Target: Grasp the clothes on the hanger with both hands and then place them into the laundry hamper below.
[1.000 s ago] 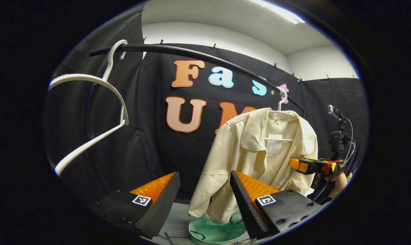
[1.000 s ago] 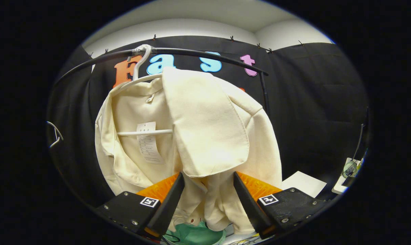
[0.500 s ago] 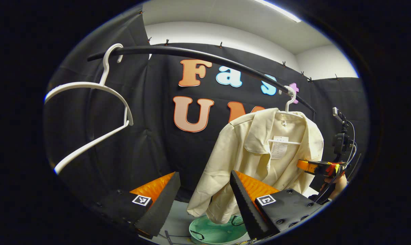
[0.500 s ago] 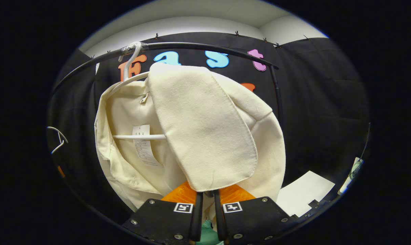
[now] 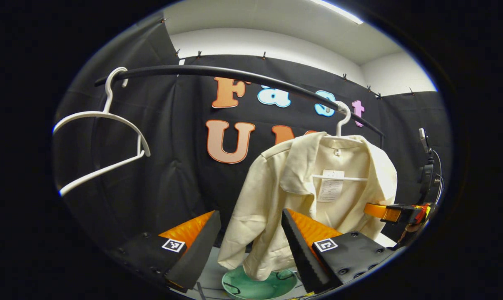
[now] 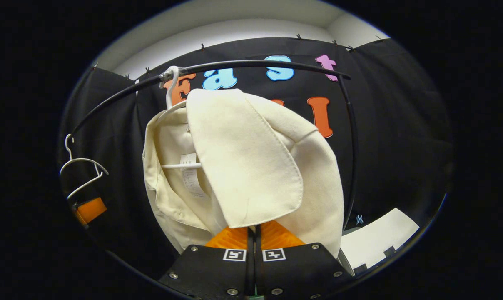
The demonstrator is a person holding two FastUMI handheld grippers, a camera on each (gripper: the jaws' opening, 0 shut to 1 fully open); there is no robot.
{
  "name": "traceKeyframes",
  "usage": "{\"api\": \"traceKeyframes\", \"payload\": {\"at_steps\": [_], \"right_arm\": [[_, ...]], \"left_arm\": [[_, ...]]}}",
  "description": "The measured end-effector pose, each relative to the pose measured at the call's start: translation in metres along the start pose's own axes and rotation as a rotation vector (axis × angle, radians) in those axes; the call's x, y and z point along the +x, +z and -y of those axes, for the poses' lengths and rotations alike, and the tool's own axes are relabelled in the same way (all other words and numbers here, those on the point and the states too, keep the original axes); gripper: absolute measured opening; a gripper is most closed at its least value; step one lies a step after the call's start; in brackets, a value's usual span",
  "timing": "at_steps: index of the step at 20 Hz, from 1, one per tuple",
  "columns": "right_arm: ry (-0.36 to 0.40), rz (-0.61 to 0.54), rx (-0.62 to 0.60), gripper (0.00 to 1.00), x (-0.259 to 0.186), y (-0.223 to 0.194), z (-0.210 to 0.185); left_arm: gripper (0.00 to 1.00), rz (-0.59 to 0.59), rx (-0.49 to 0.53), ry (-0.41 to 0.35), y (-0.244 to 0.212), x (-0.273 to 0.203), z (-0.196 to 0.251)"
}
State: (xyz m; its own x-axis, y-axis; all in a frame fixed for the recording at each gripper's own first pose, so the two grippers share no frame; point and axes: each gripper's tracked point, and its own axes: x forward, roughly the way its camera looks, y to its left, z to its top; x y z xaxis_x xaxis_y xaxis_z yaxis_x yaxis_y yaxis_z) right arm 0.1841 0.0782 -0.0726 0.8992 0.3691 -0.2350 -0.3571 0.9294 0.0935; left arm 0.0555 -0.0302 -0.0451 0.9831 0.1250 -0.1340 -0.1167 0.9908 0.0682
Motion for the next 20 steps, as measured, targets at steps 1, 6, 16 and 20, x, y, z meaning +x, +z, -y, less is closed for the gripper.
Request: {"api": "traceKeyframes", "payload": {"at_steps": [1,6,16,20], "right_arm": [[0.009,0.007,0.002,0.0,-0.004,0.002,0.003],[0.046,0.019,0.006,0.0,-0.015,0.005,0.011],[0.082,0.012,-0.001,0.0,-0.04,0.006,0.014],[0.084,0.026,-0.024,0.0,-0.051,0.013,0.017]], "left_arm": [[0.97,0.001,-0.007,-0.01,0.0,0.001,0.007],[0.93,-0.033,-0.005,-0.071,-0.011,0.018,0.045],[0.97,-0.071,0.043,-0.137,-0.029,0.065,0.091],[0.97,-0.073,0.066,-0.134,-0.03,0.103,0.093]]}}
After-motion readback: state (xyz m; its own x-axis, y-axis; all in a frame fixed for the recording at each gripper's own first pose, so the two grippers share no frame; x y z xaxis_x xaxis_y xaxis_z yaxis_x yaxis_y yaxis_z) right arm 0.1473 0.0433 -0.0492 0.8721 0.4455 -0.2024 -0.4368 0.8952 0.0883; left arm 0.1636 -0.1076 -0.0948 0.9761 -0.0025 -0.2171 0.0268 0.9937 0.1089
